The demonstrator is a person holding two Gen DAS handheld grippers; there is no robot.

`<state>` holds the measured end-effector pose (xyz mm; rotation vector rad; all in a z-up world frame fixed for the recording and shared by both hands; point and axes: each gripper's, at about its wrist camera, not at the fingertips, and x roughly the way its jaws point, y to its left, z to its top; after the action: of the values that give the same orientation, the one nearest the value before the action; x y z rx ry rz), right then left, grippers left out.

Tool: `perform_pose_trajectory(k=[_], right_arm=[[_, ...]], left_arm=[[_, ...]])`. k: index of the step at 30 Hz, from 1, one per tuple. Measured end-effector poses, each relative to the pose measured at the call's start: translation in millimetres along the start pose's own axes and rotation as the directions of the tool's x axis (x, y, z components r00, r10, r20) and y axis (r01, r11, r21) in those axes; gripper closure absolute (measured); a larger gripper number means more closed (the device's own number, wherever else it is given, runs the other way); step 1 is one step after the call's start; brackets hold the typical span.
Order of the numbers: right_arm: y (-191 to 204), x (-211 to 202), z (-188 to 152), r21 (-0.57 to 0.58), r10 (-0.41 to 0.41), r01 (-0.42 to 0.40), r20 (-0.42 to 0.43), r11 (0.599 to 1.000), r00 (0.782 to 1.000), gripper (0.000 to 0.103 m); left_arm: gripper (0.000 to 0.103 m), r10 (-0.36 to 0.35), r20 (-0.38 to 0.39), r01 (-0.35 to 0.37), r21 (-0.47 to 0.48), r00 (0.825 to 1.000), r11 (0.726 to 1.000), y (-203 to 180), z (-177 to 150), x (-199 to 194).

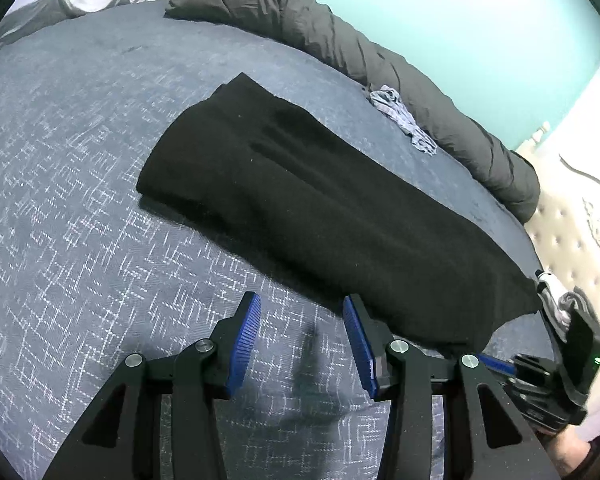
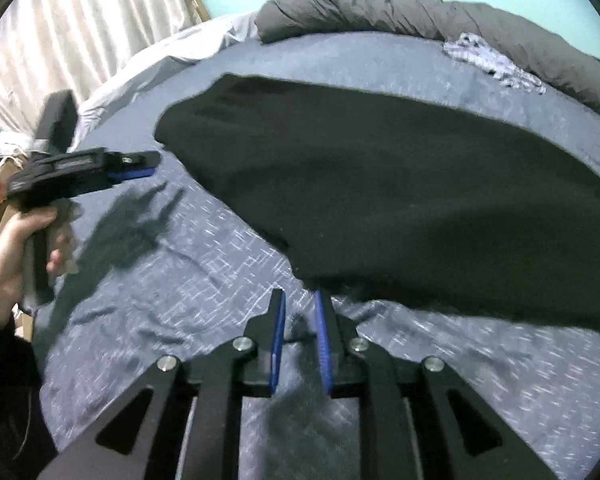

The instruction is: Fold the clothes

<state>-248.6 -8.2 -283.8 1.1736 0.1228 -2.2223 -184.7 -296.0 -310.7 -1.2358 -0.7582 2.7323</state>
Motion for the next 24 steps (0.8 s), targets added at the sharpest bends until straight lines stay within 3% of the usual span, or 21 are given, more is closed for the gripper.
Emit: perform_pose_trajectory(k=[6, 12, 15, 19, 24], right_arm=[[-12.5, -6.2, 43.2, 0.074, -0.039, 0.031, 0.109, 0.997, 0.993, 0.089], [-14.8, 46.2, 76.1, 0.133, -0.034, 0.025, 0.065, 0.991, 0.997, 0.089], [-12.6, 70.9, 66.2, 0.133, -0.061, 0.060, 0.002, 0.989, 0.998, 0.089], [-10.5, 71.5, 52.3, 0.134, -0.067, 0.064, 0.019, 0.989, 0.998, 0.088], [-8.5, 60.1, 60.9, 0.149, -0.086, 0.080, 0.037, 0.986, 0.996, 0.088]], left_arm=[[0.056, -0.004, 0.005, 0.004, -0.004, 1.000, 1.000, -2.4, 6.4, 3.2], [0.055, 0.007, -0.004, -0.007, 0.008, 1.000, 1.000, -3.8, 7.4, 7.8], [0.055, 0.010, -0.005, -0.010, 0.017, 1.000, 1.000, -5.1, 8.1, 9.2], [0.055, 0.007, -0.008, -0.007, 0.022, 1.000, 1.000, -4.5, 8.1, 11.2], [0.055, 0.012, -0.006, -0.012, 0.024, 1.000, 1.000, -5.2, 9.2, 12.1]])
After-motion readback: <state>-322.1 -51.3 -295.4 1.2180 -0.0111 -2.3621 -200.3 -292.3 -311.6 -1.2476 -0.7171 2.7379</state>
